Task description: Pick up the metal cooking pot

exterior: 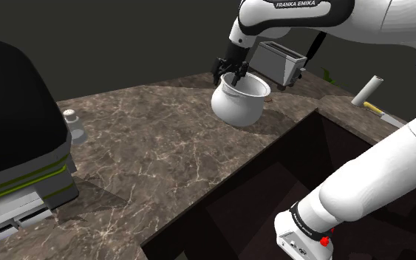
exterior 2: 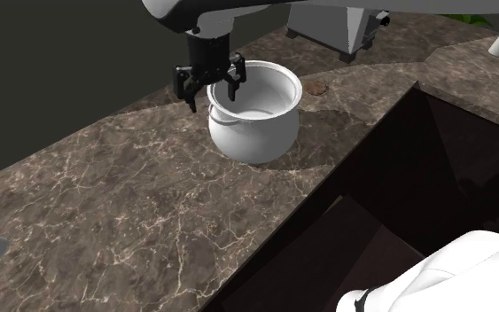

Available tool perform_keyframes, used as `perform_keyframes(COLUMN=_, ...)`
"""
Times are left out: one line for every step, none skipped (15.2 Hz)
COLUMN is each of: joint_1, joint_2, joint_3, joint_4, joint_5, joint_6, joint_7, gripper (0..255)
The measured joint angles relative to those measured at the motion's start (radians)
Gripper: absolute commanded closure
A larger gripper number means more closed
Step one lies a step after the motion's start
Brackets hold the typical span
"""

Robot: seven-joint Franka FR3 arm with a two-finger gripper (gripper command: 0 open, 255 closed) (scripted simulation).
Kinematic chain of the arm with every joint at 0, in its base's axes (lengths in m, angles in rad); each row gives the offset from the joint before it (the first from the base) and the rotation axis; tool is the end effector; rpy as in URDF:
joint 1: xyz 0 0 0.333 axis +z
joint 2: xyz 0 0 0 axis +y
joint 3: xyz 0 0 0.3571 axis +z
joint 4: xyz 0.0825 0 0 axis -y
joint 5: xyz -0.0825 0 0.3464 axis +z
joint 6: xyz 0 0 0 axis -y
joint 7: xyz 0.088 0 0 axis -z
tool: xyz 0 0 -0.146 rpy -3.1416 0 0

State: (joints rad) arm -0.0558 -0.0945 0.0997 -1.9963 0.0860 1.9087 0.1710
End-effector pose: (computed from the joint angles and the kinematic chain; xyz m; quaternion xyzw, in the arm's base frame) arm 0.4911 0.0324 0.5164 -0.9963 0.0778 0.0006 0.0361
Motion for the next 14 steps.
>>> perform_keyframes(joint_1=0.000, joint_2=0.005, joint_3=0.000, joint_4=-0.009, joint_5=0.000, joint_6=0.014, joint_7=-0.001, gripper=0)
perform_keyframes(joint_1=0.000, joint_2=0.005, joint_3=0.000, joint_4=-0.021, joint_5=0.000, joint_6=0.026, joint_7=-0.001, gripper=0)
perform_keyframes(joint_1=0.000, joint_2=0.007, joint_3=0.001, joint_4=-0.033, joint_5=0.001, joint_6=0.040, joint_7=-0.002, gripper=0)
perform_keyframes(joint_1=0.000, joint_2=0.010, joint_3=0.000, joint_4=-0.039, joint_5=0.001, joint_6=0.049, joint_7=-0.003, gripper=0)
perform_keyframes(joint_1=0.000, joint_2=0.013, joint_3=0.000, joint_4=-0.041, joint_5=0.000, joint_6=0.054, joint_7=-0.003, gripper=255)
perform_keyframes(joint_1=0.000, joint_2=0.015, joint_3=0.001, joint_4=-0.042, joint_5=0.000, joint_6=0.057, joint_7=-0.003, gripper=255)
perform_keyframes(joint_1=0.000, joint_2=0.015, joint_3=0.001, joint_4=-0.042, joint_5=-0.001, joint_6=0.059, joint_7=-0.002, gripper=255)
perform_keyframes(joint_1=0.001, joint_2=0.015, joint_3=0.001, joint_4=-0.043, joint_5=0.000, joint_6=0.059, joint_7=-0.002, gripper=255)
perform_keyframes(joint_1=0.001, joint_2=0.015, joint_3=0.001, joint_4=-0.042, joint_5=0.000, joint_6=0.058, joint_7=-0.002, gripper=255)
perform_keyframes(joint_1=0.001, joint_2=0.015, joint_3=0.001, joint_4=-0.042, joint_5=0.000, joint_6=0.058, joint_7=-0.002, gripper=255)
perform_keyframes(joint_1=0.001, joint_2=0.014, joint_3=0.001, joint_4=-0.042, joint_5=0.000, joint_6=0.059, joint_7=-0.002, gripper=255)
perform_keyframes(joint_1=0.001, joint_2=0.015, joint_3=0.001, joint_4=-0.042, joint_5=0.000, joint_6=0.059, joint_7=-0.002, gripper=255)
perform_keyframes(joint_1=0.001, joint_2=0.015, joint_3=0.001, joint_4=-0.042, joint_5=0.000, joint_6=0.059, joint_7=-0.002, gripper=255)
perform_keyframes(joint_1=0.001, joint_2=0.015, joint_3=0.001, joint_4=-0.042, joint_5=0.000, joint_6=0.058, joint_7=-0.002, gripper=255)
